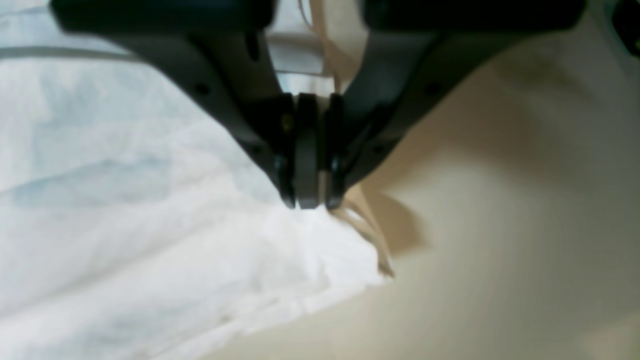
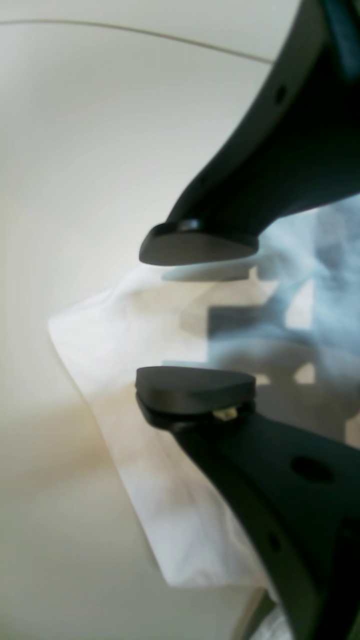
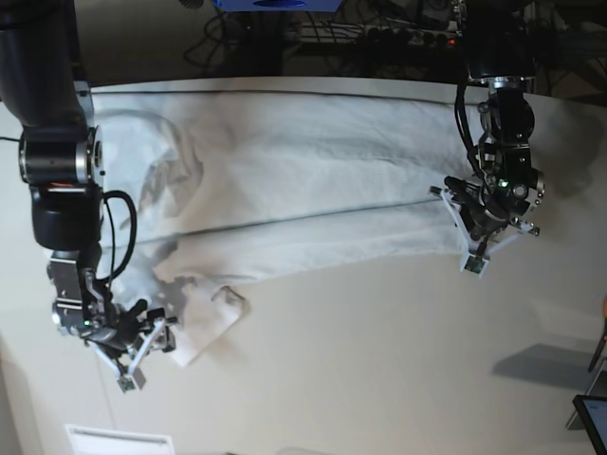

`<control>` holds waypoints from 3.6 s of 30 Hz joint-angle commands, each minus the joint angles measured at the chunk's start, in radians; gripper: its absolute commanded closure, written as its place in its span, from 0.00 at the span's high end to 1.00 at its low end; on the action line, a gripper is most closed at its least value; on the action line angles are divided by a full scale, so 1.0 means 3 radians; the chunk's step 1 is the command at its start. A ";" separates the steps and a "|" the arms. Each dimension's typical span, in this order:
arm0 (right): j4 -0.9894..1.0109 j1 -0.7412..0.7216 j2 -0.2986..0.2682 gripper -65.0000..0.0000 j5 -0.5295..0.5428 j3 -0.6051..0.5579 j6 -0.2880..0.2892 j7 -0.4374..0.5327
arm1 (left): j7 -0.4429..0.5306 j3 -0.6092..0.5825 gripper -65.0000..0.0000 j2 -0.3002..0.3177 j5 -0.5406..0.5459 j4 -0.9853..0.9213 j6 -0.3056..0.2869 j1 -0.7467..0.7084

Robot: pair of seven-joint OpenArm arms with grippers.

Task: Fold the T-shirt properly
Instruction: 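Release with the right gripper and move it to the hanging sleeve corner, then grasp the sleeve corner with the right gripper and fold it onto the shirt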

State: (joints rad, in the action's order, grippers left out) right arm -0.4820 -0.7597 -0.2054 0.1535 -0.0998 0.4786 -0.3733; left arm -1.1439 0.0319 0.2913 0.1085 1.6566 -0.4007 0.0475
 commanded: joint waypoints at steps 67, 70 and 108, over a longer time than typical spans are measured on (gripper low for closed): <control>-0.4022 0.1599 0.0217 0.00 0.0038 0.0581 -0.0273 -0.2124 | 0.0046 0.0014 0.00 0.0044 -0.0001 0.0245 0.0014 0.0080; -0.4467 0.1829 0.0232 0.00 0.0038 0.0662 -0.0273 -0.2338 | 0.0046 0.0014 0.00 0.0049 -0.0001 0.0245 0.0014 0.0080; -0.5096 0.3931 0.0125 0.00 0.2426 0.1854 0.0197 -0.2400 | 0.0205 -0.0252 0.00 0.0024 -0.0272 0.0071 0.0003 0.0233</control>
State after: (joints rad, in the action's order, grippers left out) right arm -1.9934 0.4221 -0.1612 0.8532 0.4522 0.5331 -1.1126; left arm -1.0981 -0.0486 0.2901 0.0303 1.6558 -0.4015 0.0982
